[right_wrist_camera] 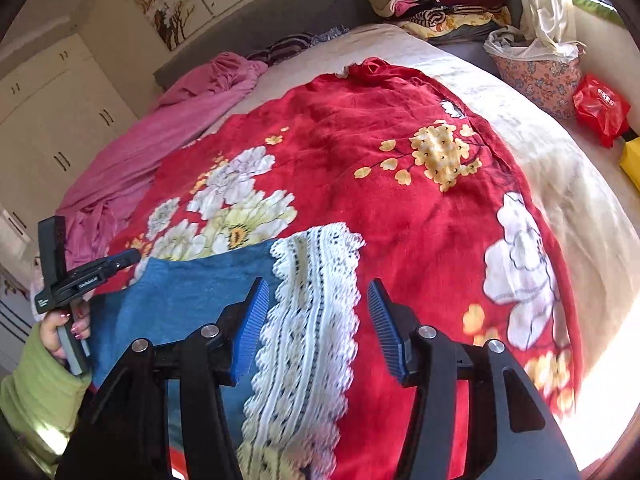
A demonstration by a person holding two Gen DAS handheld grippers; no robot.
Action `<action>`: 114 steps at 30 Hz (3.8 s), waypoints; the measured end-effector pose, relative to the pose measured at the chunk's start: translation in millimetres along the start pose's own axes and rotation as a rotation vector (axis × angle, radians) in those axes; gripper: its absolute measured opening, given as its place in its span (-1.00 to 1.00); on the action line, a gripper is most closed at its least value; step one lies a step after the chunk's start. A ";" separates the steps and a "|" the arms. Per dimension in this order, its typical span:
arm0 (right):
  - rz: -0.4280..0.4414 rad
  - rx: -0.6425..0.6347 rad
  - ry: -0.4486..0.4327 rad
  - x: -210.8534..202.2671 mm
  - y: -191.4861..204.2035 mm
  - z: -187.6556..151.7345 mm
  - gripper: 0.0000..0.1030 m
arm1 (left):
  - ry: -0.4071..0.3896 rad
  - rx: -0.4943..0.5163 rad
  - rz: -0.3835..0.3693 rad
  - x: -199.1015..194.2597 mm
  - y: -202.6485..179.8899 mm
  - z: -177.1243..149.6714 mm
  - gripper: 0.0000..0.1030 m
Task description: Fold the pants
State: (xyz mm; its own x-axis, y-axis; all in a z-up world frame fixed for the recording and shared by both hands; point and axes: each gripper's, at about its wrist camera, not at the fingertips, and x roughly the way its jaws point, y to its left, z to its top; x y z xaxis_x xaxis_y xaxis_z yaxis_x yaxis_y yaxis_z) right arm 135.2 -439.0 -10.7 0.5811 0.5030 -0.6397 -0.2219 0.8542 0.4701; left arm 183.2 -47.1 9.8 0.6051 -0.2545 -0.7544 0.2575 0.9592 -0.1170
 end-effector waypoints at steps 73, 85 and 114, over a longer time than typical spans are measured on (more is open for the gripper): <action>-0.197 0.106 -0.056 -33.4 28.6 -99.1 0.33 | 0.108 0.427 -0.160 39.1 -186.5 23.1 0.35; -0.109 0.197 -0.035 -1.2 13.0 -98.0 -0.21 | 0.284 0.349 -0.437 140.5 -190.0 56.2 -0.06; 0.158 -0.248 -0.019 18.8 211.1 -72.0 -0.68 | 0.023 0.109 -0.544 17.9 -37.9 40.6 -0.83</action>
State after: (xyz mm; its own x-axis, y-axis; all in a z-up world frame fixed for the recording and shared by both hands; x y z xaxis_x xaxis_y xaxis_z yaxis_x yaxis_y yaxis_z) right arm 42.9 -239.7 32.7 0.5382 0.6315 -0.5581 -0.4936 0.7730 0.3986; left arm 214.8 -93.0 27.0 0.3467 -0.7054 -0.6182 0.6053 0.6717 -0.4271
